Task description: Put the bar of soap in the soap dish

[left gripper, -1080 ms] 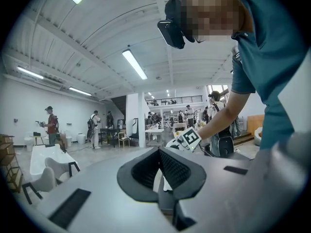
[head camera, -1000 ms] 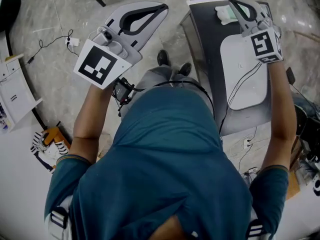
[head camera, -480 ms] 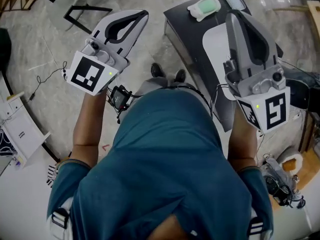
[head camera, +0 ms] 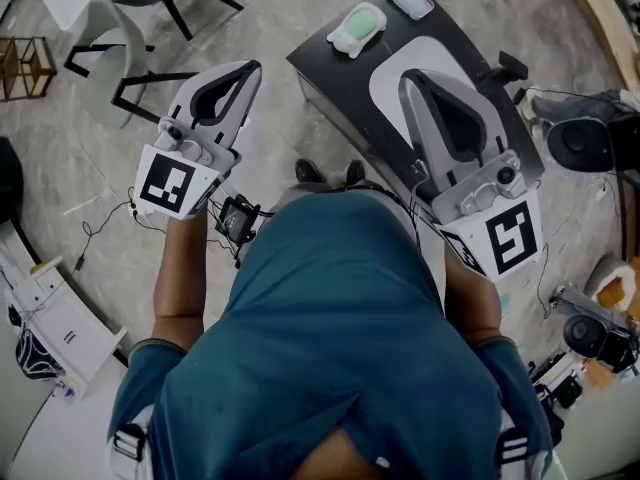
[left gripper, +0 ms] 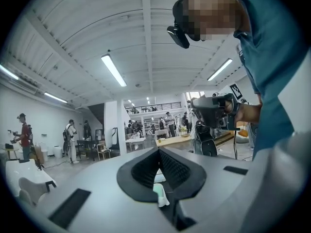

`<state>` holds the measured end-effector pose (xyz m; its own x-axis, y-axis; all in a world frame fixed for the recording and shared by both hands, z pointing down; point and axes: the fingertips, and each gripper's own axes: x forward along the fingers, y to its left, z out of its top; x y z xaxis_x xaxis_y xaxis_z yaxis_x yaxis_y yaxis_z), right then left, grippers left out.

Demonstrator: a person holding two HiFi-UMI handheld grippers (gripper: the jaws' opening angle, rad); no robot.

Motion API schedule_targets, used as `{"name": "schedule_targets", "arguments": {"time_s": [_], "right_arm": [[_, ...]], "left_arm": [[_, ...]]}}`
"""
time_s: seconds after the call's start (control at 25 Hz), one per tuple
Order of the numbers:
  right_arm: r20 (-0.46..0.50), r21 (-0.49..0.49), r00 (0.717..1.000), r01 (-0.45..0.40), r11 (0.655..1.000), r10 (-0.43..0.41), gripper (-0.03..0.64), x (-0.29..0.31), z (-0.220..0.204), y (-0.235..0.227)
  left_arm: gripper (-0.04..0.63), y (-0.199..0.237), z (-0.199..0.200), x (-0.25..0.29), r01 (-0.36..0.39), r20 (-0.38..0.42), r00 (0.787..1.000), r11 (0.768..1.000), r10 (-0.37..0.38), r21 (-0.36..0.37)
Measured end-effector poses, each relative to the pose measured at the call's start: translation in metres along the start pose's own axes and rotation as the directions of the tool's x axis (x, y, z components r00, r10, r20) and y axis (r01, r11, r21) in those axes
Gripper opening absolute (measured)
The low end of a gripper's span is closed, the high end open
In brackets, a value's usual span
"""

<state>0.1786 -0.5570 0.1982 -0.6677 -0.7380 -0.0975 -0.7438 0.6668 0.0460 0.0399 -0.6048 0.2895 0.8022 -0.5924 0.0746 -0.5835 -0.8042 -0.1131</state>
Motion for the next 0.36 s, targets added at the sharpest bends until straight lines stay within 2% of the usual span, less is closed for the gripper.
{"name": "schedule_targets", "arguments": {"time_s": [0.12,0.36], "right_arm": [[-0.006,0.000,1.000,0.015,1.000,-0.015,0.013,-0.010,0.003,-0.002],[-0.020,0.023,1.000,0.016,1.000,-0.016,0.013,0.015,-0.054,-0.033]], "left_arm": [[0.003,-0.006,0.013,0.004,0.014,0.039,0.999,1.000,-0.015,0.011],[0.003,0.022,-0.035,0.032,0.005,0.023,1.000,1.000,-0.006,0.010]]}}
